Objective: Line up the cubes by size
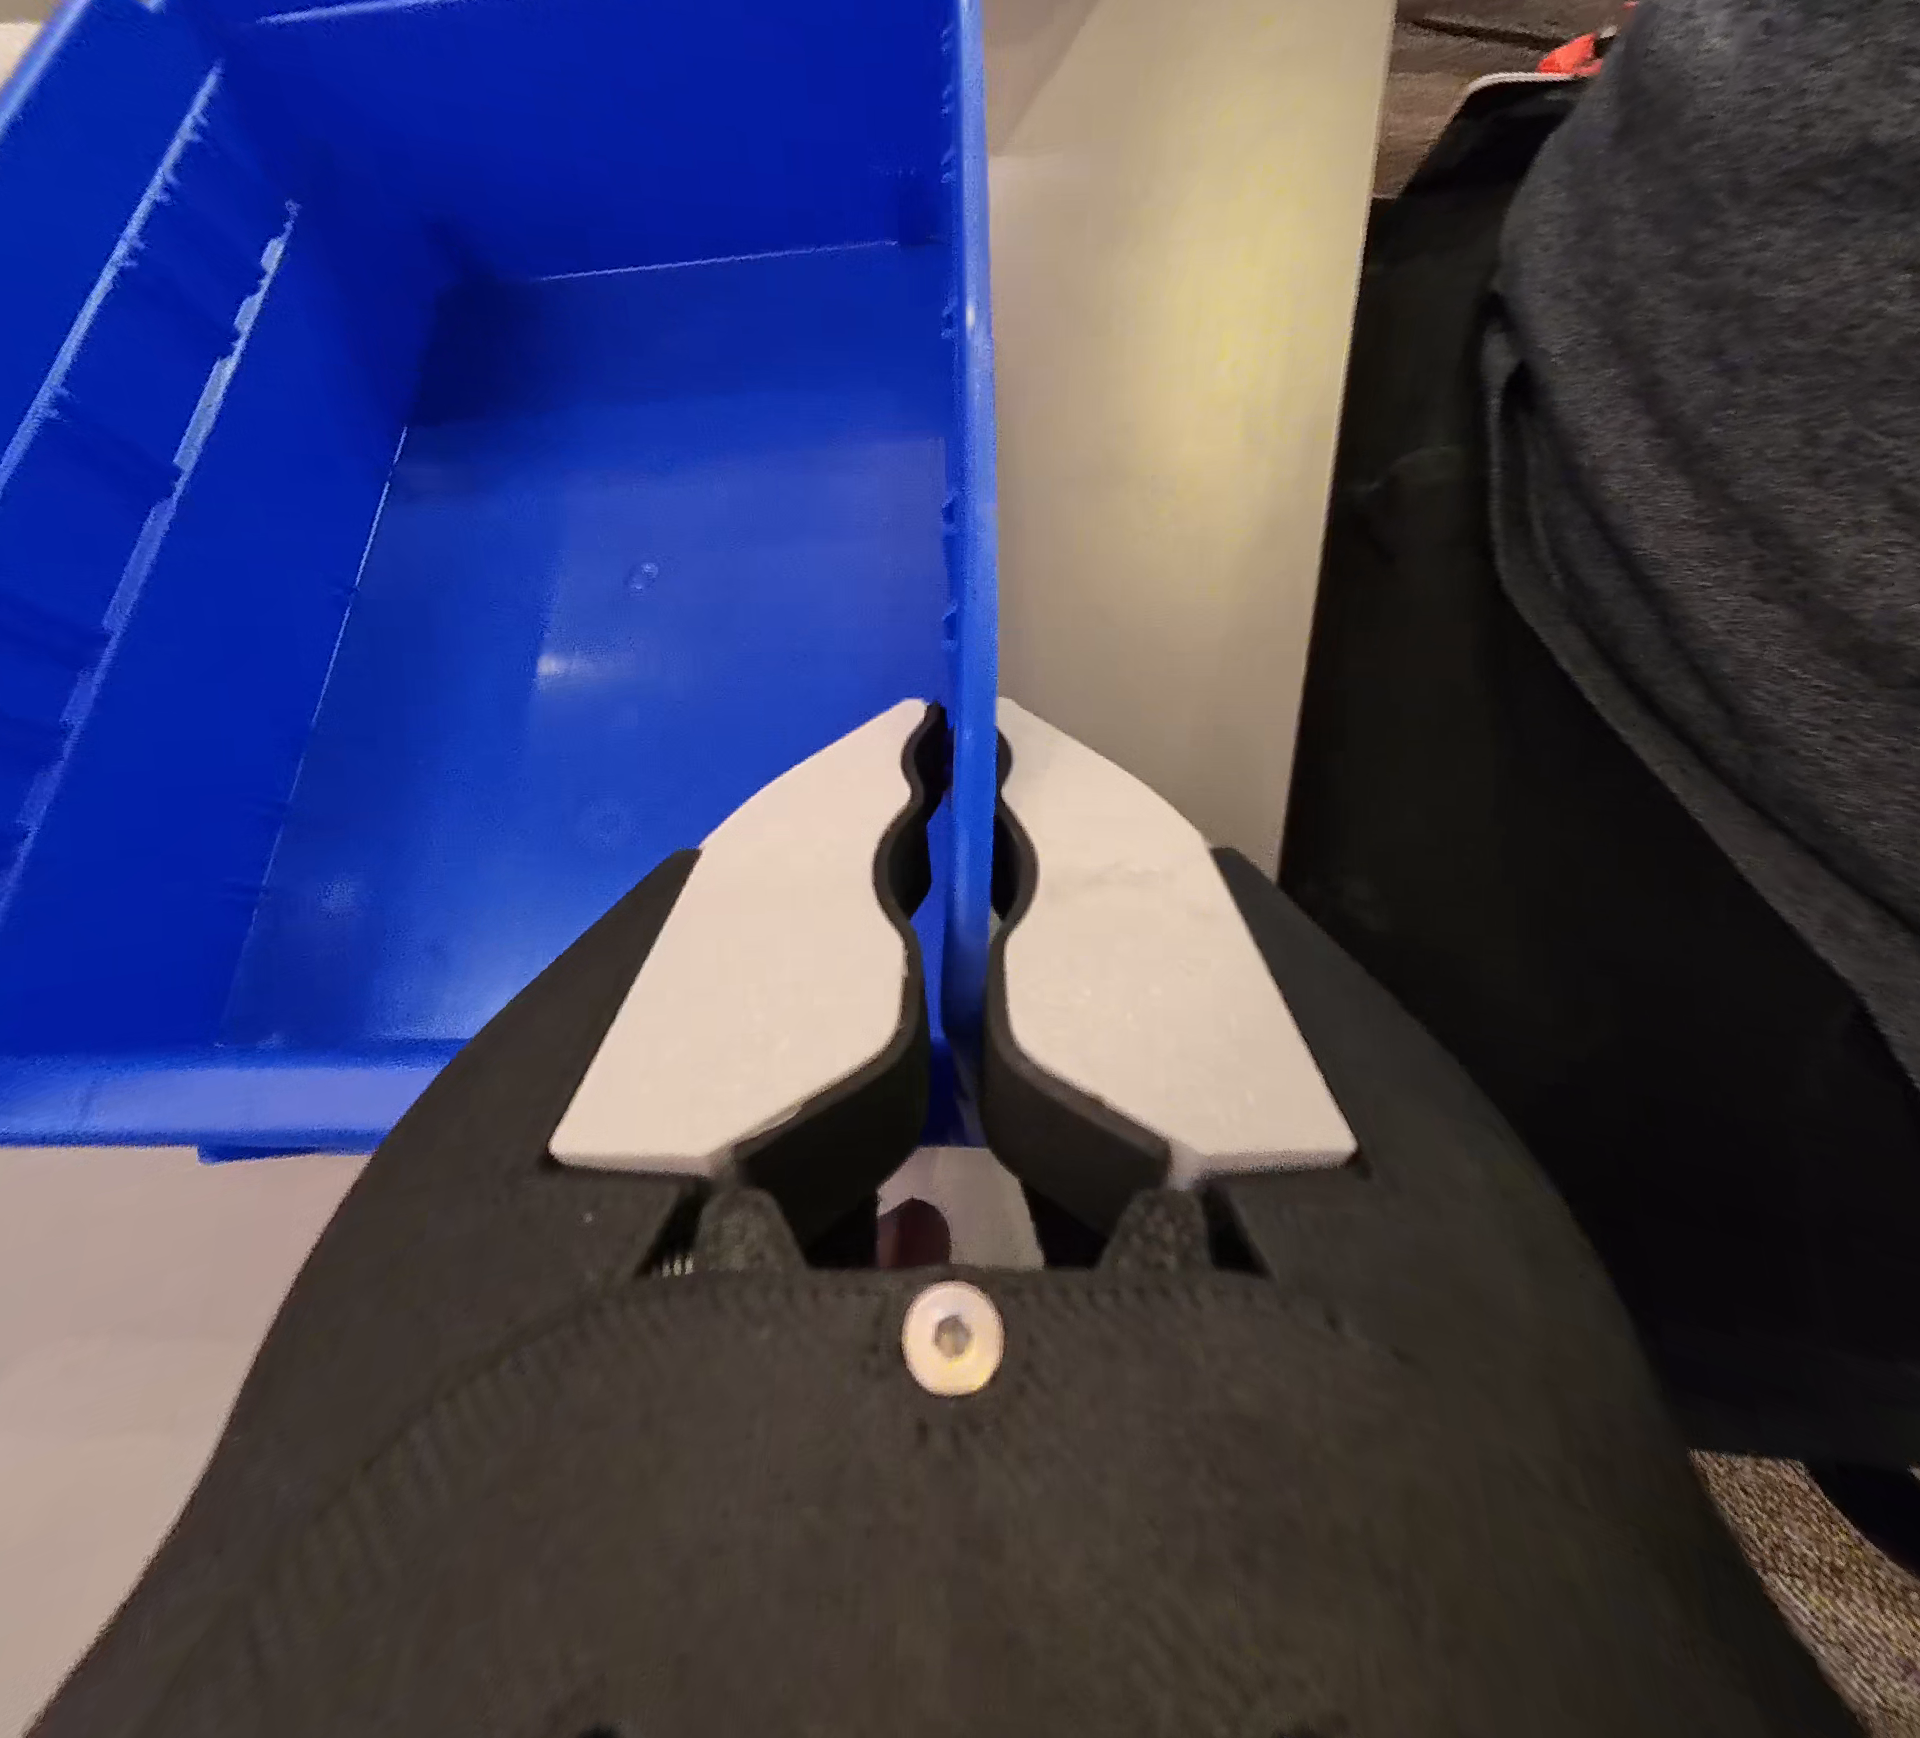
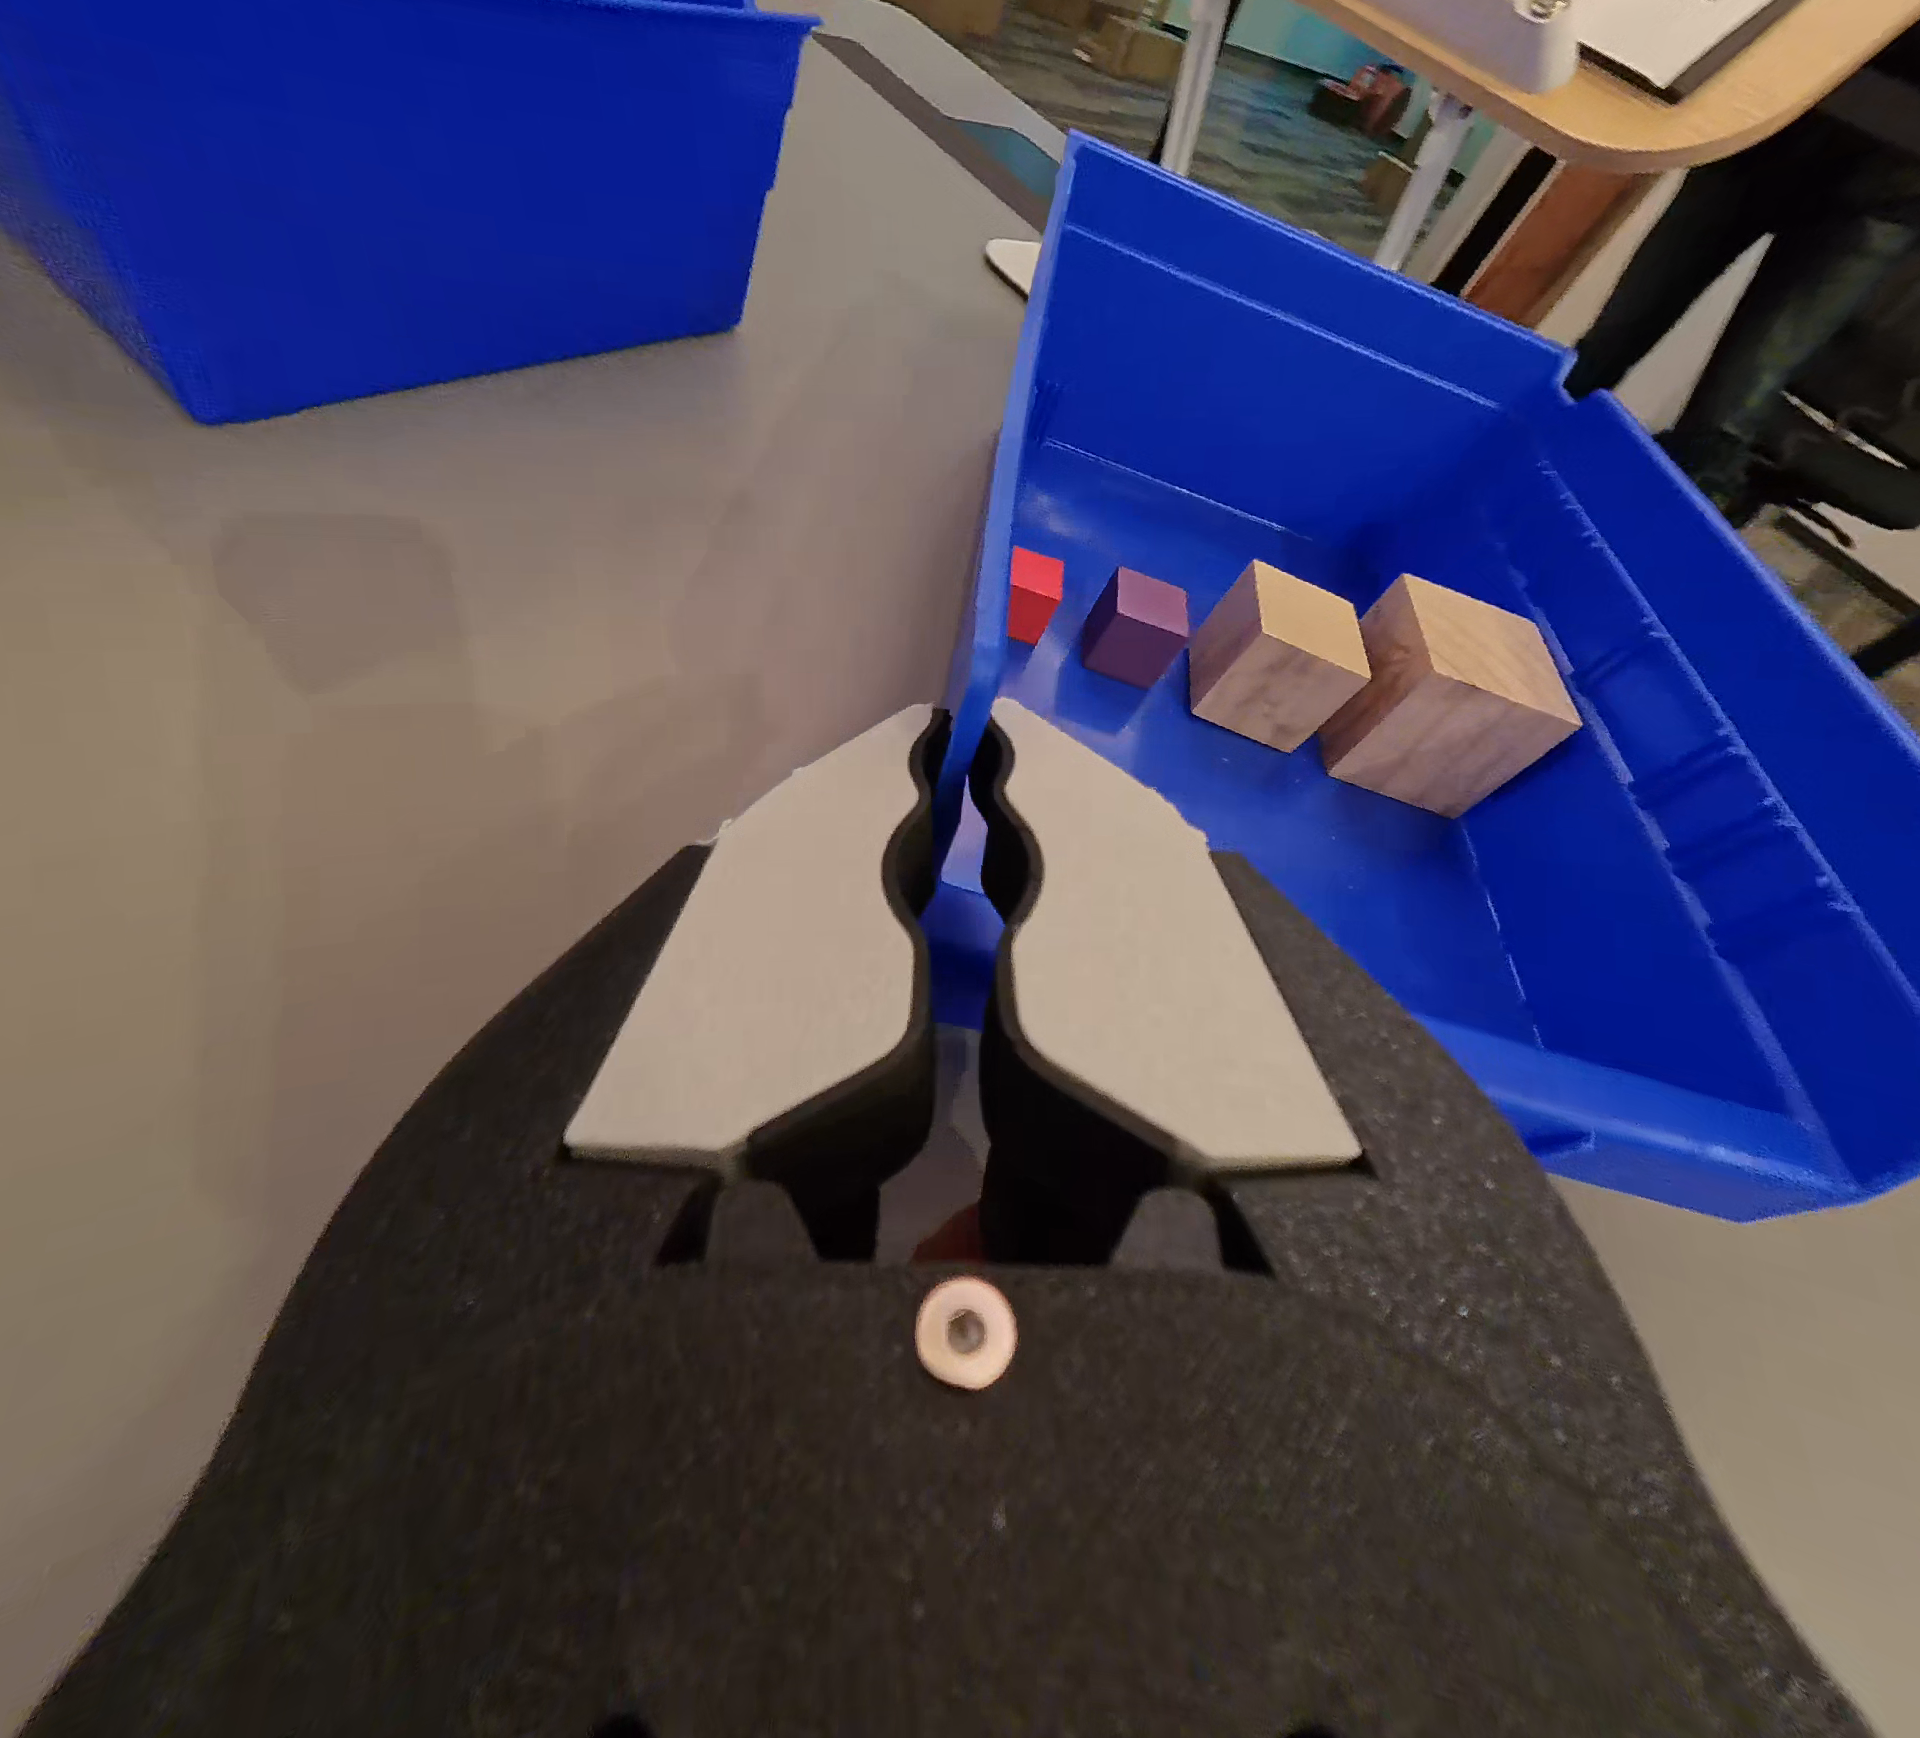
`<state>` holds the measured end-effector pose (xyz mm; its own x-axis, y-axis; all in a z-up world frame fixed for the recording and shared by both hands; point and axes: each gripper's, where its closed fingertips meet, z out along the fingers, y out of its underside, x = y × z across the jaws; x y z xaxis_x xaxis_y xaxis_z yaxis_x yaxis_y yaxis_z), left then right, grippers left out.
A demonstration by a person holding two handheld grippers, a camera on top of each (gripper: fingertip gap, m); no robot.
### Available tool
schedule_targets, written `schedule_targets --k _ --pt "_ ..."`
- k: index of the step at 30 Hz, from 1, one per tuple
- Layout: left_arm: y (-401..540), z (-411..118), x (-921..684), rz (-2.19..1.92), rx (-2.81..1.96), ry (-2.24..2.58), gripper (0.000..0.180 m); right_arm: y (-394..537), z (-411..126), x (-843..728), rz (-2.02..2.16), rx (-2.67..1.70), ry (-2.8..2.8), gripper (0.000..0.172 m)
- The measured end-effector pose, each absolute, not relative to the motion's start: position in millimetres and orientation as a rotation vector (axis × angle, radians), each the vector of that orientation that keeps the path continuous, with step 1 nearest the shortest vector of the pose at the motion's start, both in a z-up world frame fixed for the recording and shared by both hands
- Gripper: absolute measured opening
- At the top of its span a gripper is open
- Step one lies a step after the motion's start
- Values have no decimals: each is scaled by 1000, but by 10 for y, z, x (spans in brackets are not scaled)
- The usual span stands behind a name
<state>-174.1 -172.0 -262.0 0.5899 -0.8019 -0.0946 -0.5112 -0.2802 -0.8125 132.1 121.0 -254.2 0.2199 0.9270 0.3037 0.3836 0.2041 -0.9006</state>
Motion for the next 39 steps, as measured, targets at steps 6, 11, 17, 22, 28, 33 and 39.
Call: schedule_targets --k 6,11,17,22,28,33,39 --pt "-1836 -2621 -1582 -493 -1925 1141 5 1156 -2545 1190 720 -1332 -1441 3" --pt "-1880 -2622 -1473 -536 -1906 1204 5 1102 -2543 1088 775 -1272 -1525 7" --pt "-1948 -2622 -1348 -574 -1887 1255 5 1049 -2549 1096 768 -1260 -1521 6" --pt "-1986 -2622 -1266 -600 -1875 1291 6 918 -2548 1101 771 -1238 -1532 6" --pt "-2002 -2622 -1176 -629 -1857 1334 6 838 -2550 1078 803 -1205 -1577 8" --pt "-2055 -2623 -1119 -651 -1853 1359 6 716 -2549 1096 850 -1180 -1605 4" --pt "-2103 -2624 -1056 -676 -1850 1384 6 520 -2549 884 939 -1119 -1685 3"
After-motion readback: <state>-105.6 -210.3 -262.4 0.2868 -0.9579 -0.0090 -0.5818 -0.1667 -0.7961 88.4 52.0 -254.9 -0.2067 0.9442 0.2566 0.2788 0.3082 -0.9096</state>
